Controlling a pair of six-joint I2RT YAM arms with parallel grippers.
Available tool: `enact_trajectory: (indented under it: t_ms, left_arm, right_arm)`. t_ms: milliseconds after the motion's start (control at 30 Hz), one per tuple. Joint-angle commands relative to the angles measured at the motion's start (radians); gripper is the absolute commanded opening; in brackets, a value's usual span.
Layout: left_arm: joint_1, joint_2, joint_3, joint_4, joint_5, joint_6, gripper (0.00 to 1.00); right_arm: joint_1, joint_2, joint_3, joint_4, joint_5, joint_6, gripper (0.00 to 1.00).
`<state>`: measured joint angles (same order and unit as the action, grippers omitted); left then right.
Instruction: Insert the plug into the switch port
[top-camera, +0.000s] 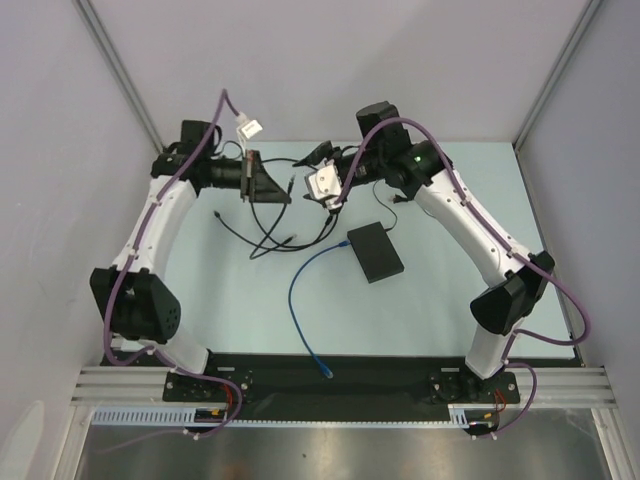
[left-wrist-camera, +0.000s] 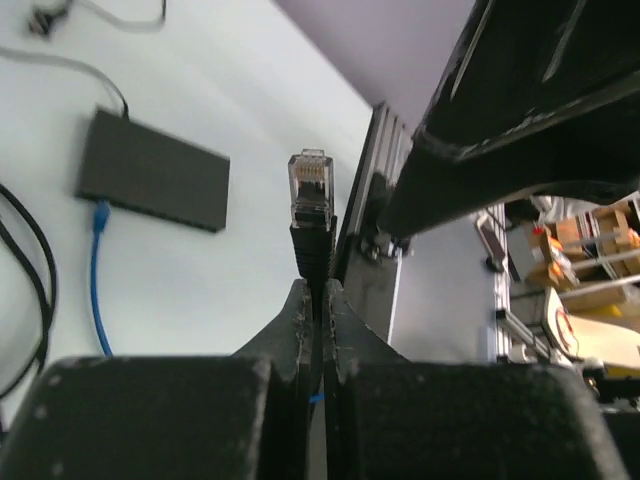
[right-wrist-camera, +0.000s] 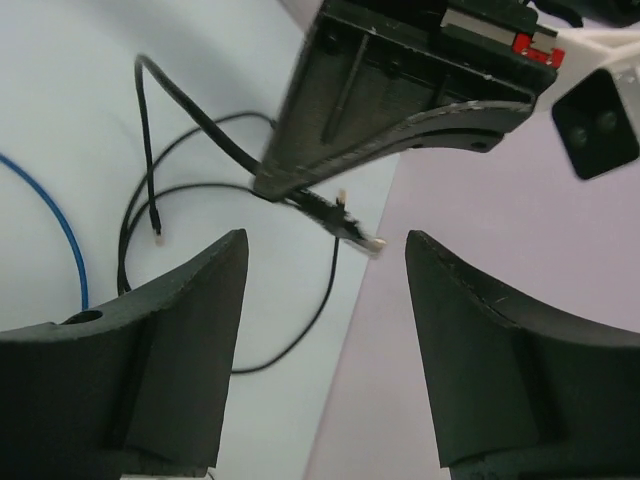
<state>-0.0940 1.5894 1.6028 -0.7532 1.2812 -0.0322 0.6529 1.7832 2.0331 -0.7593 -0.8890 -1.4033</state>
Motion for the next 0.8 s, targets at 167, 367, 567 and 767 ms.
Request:
enact_trajectory:
  t_ms: [167,367,567,767]
  left_arm:
    - [-0.058,-0.009,-0.032,-0.348,-0.077,0.334,0.00]
    - [-0.075,0.004,-0.024,-0.385,-0.117,0.351,0.00]
    - [-0.093,0.026,-0.027,-0.365,-0.138,0.286,0.00]
    - [-0.110,0.026,-0.026,-0.311,-0.154,0.206,0.02]
  right_arm:
    - [-0.002,-0.062,-0.140,-0.069,0.119,-0.329,0.68]
    - [0.007,-0.064,-0.154,-0.106,0.136,-0.396,0.67]
    - [0.039,-0.073,-0.197,-0.090,0.140,-0.434,0.67]
    - [0.071,-0.059,-0.217,-0.081,0.147,-0.439,0.61]
